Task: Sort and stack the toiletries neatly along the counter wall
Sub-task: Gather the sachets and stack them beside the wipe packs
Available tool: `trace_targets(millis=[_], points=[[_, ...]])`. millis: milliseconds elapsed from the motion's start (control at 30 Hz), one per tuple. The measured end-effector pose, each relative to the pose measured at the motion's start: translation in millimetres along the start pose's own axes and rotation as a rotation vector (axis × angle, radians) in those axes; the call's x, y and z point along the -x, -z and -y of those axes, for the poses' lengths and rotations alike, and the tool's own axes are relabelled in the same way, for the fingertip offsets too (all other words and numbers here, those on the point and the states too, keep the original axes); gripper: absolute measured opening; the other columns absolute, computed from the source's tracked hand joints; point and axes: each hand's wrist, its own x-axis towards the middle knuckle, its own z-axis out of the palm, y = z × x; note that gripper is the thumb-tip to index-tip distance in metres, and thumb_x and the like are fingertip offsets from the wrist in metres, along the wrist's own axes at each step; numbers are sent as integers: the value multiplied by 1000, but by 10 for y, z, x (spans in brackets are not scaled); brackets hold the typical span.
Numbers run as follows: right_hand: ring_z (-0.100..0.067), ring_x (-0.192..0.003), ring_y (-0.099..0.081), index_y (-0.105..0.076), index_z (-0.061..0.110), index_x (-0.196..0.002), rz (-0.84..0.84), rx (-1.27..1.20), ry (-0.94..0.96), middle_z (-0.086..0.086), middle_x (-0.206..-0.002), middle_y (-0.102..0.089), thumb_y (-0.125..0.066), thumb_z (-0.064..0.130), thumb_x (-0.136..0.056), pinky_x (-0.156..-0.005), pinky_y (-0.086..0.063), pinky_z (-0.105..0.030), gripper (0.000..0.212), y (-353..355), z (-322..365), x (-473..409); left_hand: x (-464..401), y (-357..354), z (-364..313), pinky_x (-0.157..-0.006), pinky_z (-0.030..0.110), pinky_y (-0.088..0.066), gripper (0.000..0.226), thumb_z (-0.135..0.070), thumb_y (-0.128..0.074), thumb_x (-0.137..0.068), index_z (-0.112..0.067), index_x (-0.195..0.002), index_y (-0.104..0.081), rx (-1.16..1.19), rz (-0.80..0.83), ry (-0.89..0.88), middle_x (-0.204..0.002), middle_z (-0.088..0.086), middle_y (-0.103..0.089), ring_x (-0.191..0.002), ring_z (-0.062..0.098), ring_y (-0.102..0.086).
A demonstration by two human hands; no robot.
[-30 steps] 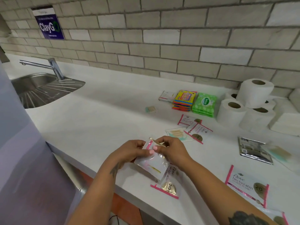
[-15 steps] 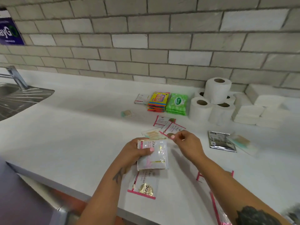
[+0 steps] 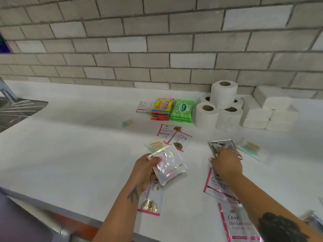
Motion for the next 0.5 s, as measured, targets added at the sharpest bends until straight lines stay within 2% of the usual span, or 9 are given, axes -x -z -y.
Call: trace_targets(millis=[67, 167, 300, 400, 500], points=[[-31, -108, -55, -50, 6, -118, -26, -10, 31, -13, -124, -54, -62, 29, -87, -88, -49, -40, 41, -1, 31, 39, -13, -19, 2, -58, 40, -53, 7, -7, -54, -89, -5, -91, -60, 20, -14, 14, -66, 10, -68, -57, 28, -65], [-33, -102, -57, -45, 7, -123, -24, -5, 76, -13, -126, -48, -55, 16, -89, -77, -48, -38, 36, -10, 63, 89, -26, -46, 2, -63, 45, -56, 6, -5, -52, -91, -4, -92, -58, 60, -35, 31, -78, 17, -67, -63, 30, -67], [-32, -101, -59, -33, 9, -135, -3, 185, 229, -15, -130, -44, -44, 2, -89, -71, -48, -37, 48, -18, 101, 141, -51, -74, 25, -72, 54, -56, 10, -3, -50, -91, -3, -99, -57, 87, -46, 36, -93, 23, -67, -78, 36, -66], [-33, -107, -57, -24, 11, -141, 62, 279, 293, -14, -131, -47, -42, 1, -89, -76, -48, -38, 56, -5, 135, 160, -51, -91, 35, -65, 52, -57, 18, 2, -49, -90, -11, -95, -60, 96, -20, 15, -91, 17, -70, -77, 35, -67], [-31, -93, -58, -31, 11, -131, 81, 226, 314, -12, -116, -56, -45, -3, -83, -69, -45, -35, 52, 70, 122, 180, -54, -118, 49, -64, 52, -57, 23, 2, -49, -89, -14, -96, -63, 100, 8, 26, -86, 13, -72, -74, 34, -68]])
